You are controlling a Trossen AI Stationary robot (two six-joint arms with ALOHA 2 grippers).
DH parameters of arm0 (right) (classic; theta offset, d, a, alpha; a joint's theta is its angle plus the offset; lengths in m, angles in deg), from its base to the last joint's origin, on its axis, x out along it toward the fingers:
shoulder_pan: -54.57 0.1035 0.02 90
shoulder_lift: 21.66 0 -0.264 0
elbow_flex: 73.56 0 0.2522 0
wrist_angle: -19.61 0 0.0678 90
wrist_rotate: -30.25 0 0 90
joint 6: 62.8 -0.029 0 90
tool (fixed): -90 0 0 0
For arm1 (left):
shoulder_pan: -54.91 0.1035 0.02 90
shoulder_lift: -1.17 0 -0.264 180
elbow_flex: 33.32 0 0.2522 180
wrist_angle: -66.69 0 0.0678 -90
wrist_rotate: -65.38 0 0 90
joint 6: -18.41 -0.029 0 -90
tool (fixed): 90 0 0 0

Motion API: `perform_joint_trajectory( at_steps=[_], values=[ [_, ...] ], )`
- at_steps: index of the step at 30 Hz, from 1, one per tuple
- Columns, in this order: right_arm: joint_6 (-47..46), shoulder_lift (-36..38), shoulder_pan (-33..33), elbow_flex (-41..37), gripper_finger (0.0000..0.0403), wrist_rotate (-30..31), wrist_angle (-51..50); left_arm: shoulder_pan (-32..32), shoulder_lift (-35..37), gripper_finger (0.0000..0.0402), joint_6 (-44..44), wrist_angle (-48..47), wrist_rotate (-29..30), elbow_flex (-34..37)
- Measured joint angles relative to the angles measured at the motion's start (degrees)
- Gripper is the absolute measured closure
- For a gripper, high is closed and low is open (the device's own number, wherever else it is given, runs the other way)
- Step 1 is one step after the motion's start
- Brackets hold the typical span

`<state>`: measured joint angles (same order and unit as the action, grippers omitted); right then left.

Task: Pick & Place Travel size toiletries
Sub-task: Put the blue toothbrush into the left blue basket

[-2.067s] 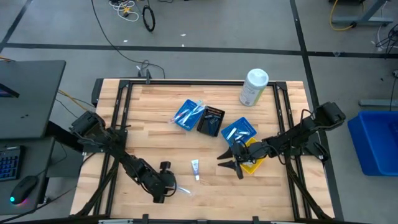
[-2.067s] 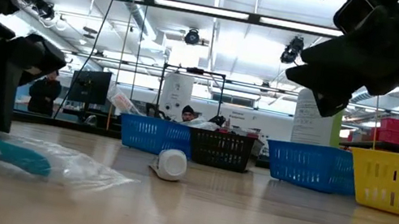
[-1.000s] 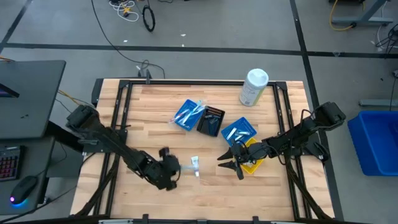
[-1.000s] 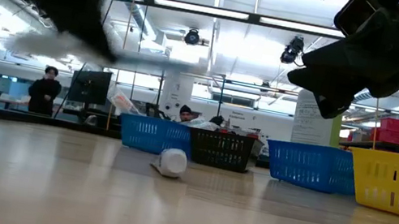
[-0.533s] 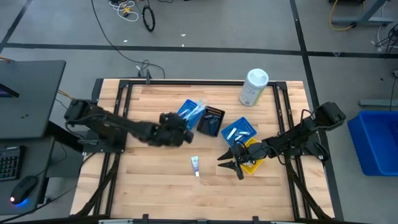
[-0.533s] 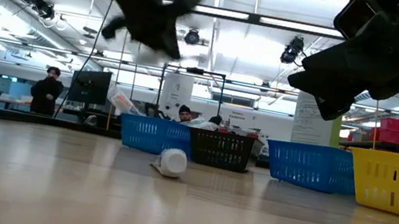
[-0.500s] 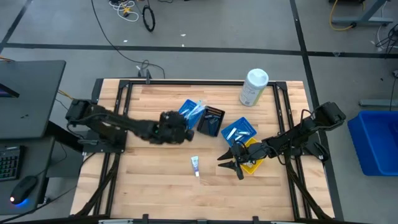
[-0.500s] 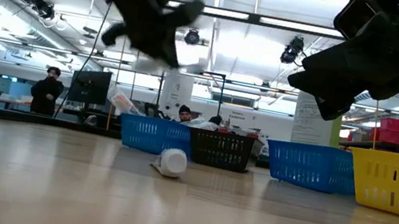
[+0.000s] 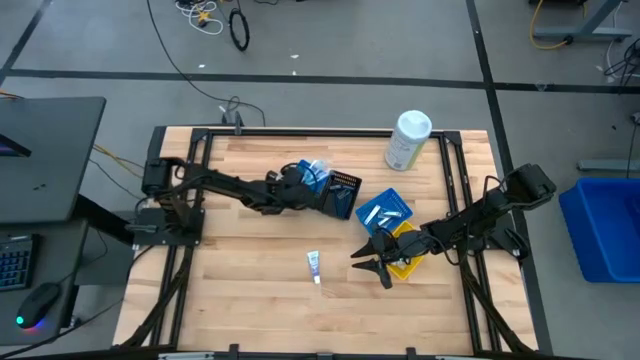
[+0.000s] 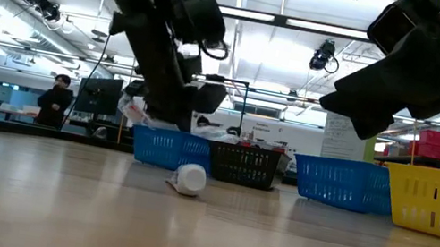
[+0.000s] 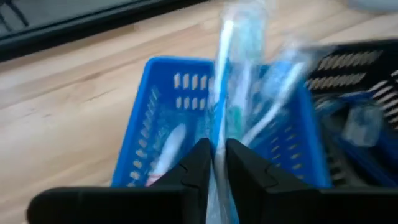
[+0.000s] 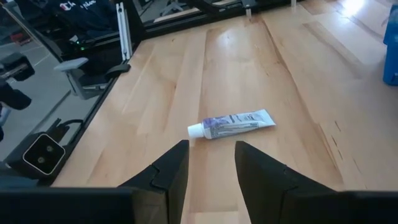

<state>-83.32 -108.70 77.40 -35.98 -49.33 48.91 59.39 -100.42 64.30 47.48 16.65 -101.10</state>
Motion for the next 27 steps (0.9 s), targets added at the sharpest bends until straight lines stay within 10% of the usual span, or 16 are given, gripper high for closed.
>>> perform_joint_trajectory(
  at_steps=[27],
  values=[
    [-1.51,0.0,0.0,-0.04,0.0265,0.0,-0.83,1.9,-0.63,0.0239,-15.22,-0.44,-0.2,-2.02]
  ],
)
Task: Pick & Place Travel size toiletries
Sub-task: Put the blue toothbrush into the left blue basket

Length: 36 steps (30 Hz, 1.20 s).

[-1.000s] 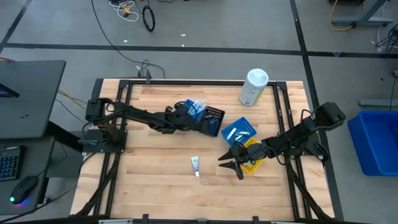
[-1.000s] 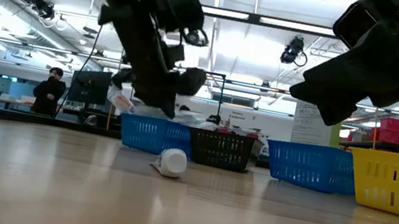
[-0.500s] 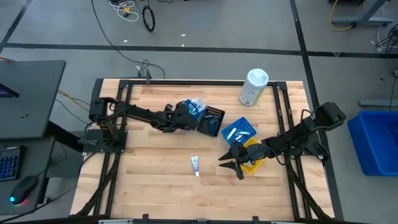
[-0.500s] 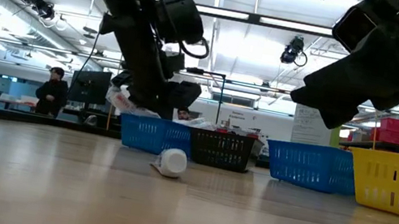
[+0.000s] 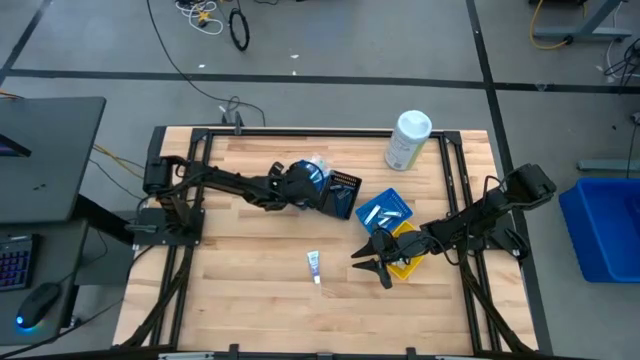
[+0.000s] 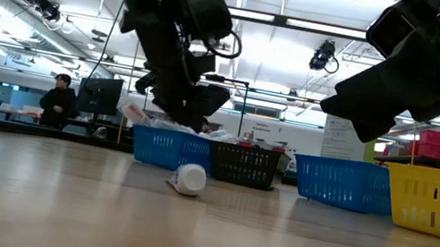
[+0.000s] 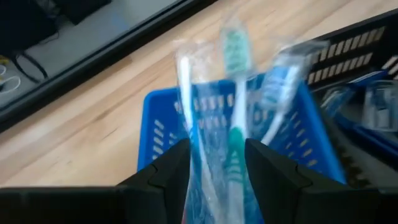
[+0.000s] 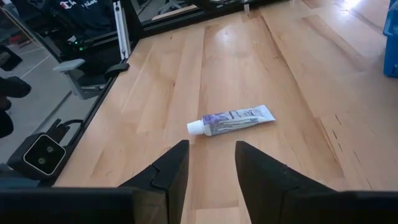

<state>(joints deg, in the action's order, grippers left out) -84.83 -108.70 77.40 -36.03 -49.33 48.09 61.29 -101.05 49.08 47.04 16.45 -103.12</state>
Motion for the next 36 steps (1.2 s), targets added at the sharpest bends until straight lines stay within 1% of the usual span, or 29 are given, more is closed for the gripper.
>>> perform_joint_trajectory(
  at_steps=[5,10,12,14,16,18,21,22,27,30,33,36],
  values=[
    [0.0,0.0,0.0,0.0,0.0263,-0.02,0.0,-0.73,0.0,0.0239,-4.03,-3.78,-0.2,-4.05],
    [-0.02,0.0,0.0,0.0,0.0265,-0.04,0.0,-2.29,0.0,0.0257,-4.41,-15.29,-0.42,-9.49],
    [0.0,0.0,0.0,0.0,0.0266,-0.04,0.0,-2.83,0.0,0.027,-2.84,-20.66,-0.43,-11.17],
    [-0.02,0.0,0.0,0.0,0.0265,-0.07,0.0,-3.18,0.0,0.0287,1.01,-26.11,-0.77,-12.5],
    [-0.02,0.0,0.0,0.0,0.0263,-0.06,0.0,-3.22,0.02,0.0309,6.68,-30.36,-2.52,-13.23],
    [-0.02,0.0,0.0,0.0,0.0263,-0.07,0.0,-3.3,0.02,0.0339,9.7,-33.0,-4.18,-13.13],
    [-0.02,0.0,0.0,0.0,0.0265,-0.07,0.0,-3.42,0.02,0.0385,11.53,-33.35,-4.34,-12.17],
    [-0.02,0.0,0.0,0.0,0.0265,-0.07,0.0,-3.41,0.02,0.0392,12.2,-33.36,-4.98,-11.7],
    [-0.04,0.0,0.0,0.0,0.0263,-0.06,0.0,-3.09,0.02,0.0388,13.5,-32.18,-7.41,-8.9],
    [-0.04,0.0,0.0,0.0,0.0264,-0.07,0.0,-3.11,0.02,0.0393,13.94,-30.75,-9.28,-7.52],
    [-0.04,0.0,-0.02,0.0,0.0265,-0.04,0.0,-3.18,0.02,0.0396,13.94,-29.28,-7.73,-6.44],
    [-0.04,0.0,-0.01,0.0,0.0264,-0.04,0.0,-2.96,0.0,0.0391,13.6,-27.78,-6.08,-6.31]
  ],
)
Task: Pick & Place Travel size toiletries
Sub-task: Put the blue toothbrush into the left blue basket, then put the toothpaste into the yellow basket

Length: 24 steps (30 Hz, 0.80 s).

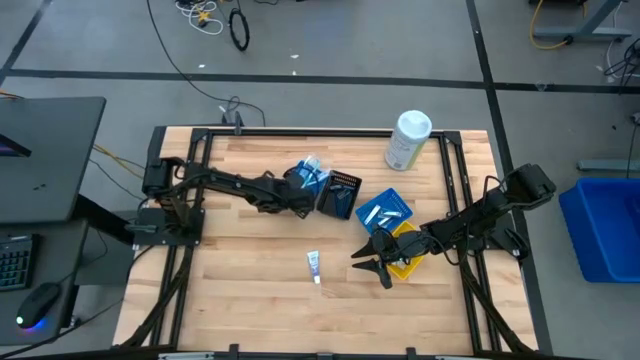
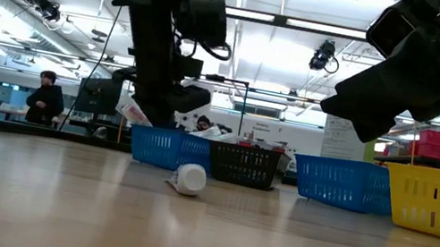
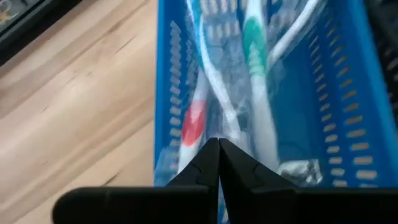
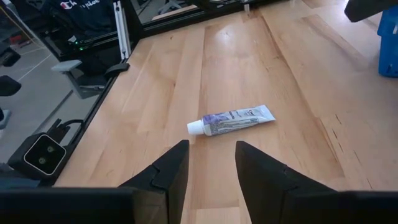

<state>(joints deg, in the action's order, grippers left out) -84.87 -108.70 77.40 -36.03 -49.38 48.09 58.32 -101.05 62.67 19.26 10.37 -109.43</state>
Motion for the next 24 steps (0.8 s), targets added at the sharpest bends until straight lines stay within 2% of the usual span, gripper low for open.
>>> perform_joint_trajectory(
  at_steps=[6,11,15,18,22,24],
  values=[
    [0.0,0.0,0.01,0.0,0.0265,0.0,0.0,-0.4,1.01,0.0396,-4.57,2.09,-3.86,0.02],
    [0.0,0.0,0.01,0.0,0.0264,0.0,-0.03,-4.01,6.67,0.0392,-4.22,1.21,-2.45,0.0],
    [-1.14,0.0,0.01,0.0,0.0263,0.0,-0.04,-8.65,12.17,0.0388,-4.54,1.55,0.43,-0.02],
    [-2.51,0.0,0.02,0.0,0.0262,0.01,-0.07,-12.92,15.09,0.0394,-6.12,1.73,0.43,-0.02],
    [-2.51,0.0,0.49,-0.02,0.0253,0.05,0.0,-18.89,15.84,0.0395,-6.17,1.69,0.77,-0.02],
    [-2.51,0.0,0.6,0.15,0.0245,0.42,0.2,-21.79,15.71,0.039,-5.32,1.64,2.78,0.0]
  ],
)
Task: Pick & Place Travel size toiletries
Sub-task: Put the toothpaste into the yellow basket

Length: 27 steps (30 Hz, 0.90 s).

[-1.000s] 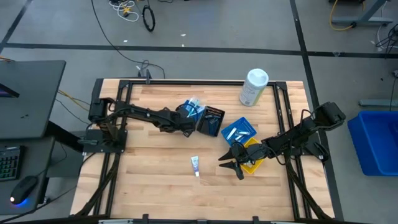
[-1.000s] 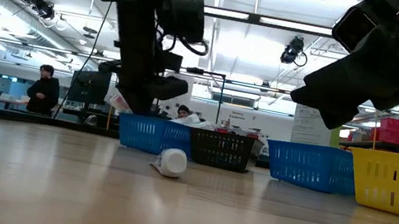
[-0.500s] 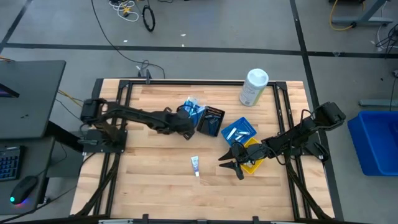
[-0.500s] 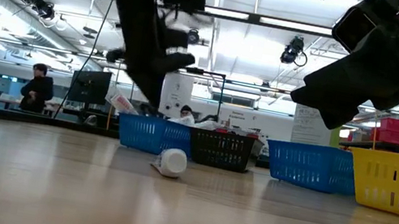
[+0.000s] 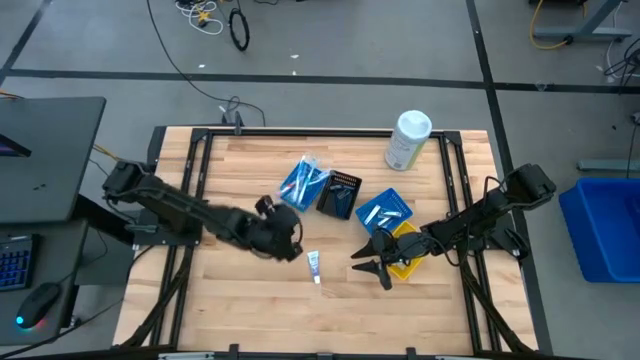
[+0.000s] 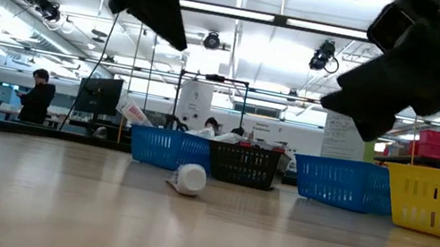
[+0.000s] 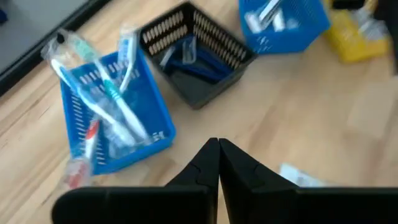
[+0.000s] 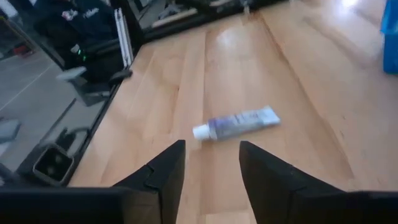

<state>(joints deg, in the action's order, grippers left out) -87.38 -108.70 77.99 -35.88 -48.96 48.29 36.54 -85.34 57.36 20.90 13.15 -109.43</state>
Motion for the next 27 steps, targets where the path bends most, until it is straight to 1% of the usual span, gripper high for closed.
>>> perform_joint_trajectory(
  at_steps=[2,4,9,12,14,16,18,19,21,24,27],
  values=[
    [-0.2,0.0,0.0,0.81,0.0237,1.07,0.06,-2.74,-0.94,0.0385,2.46,1.62,3.25,-0.07],
    [-0.22,0.0,0.04,2.17,0.0229,1.18,-0.04,-5.4,-1.57,0.0384,2.48,2.4,4.84,0.02],
    [1.55,0.02,1.78,7.13,0.0217,1.18,-2.28,-9.96,-3.93,0.0394,-4.36,9.07,4.97,0.01],
    [5.18,0.09,2.9,13.12,0.022,1.2,-8.83,-11.57,-4.68,0.0396,-11.82,11.6,3.96,0.04],
    [7.33,0.15,3.48,18.73,0.0224,2.18,-17.26,-11.8,-5.43,0.0393,-16.99,15.71,0.23,-0.11],
    [8.52,-0.07,3.89,25.3,0.0228,3.8,-27.72,-11.81,-5.5,0.0388,-21.8,17.74,-5.49,0.07],
    [8.12,-0.2,4.35,31.07,0.0232,6.62,-37.62,-11.81,-5.45,0.0385,-26.45,20.83,-10.76,-0.07],
    [7.41,-0.55,4.47,33.29,0.0233,7.76,-40.44,-11.81,-5.26,0.0385,-28.65,21.36,-11.97,-0.08],
    [6.79,-1.04,5.02,36.08,0.0235,8.62,-43.76,-11.81,-4.55,0.0387,-32.7,21.46,-13.01,-0.07],
    [6.45,-2.81,5.94,37.64,0.0235,8.67,-43.16,-11.54,-3.02,0.0394,-35.95,19.39,-14.09,-0.05],
    [3.98,-5.45,6.45,37.73,0.023,8.57,-43.59,-10.46,-2.69,0.0397,-37.44,18.58,-16.54,-0.04]
  ],
)
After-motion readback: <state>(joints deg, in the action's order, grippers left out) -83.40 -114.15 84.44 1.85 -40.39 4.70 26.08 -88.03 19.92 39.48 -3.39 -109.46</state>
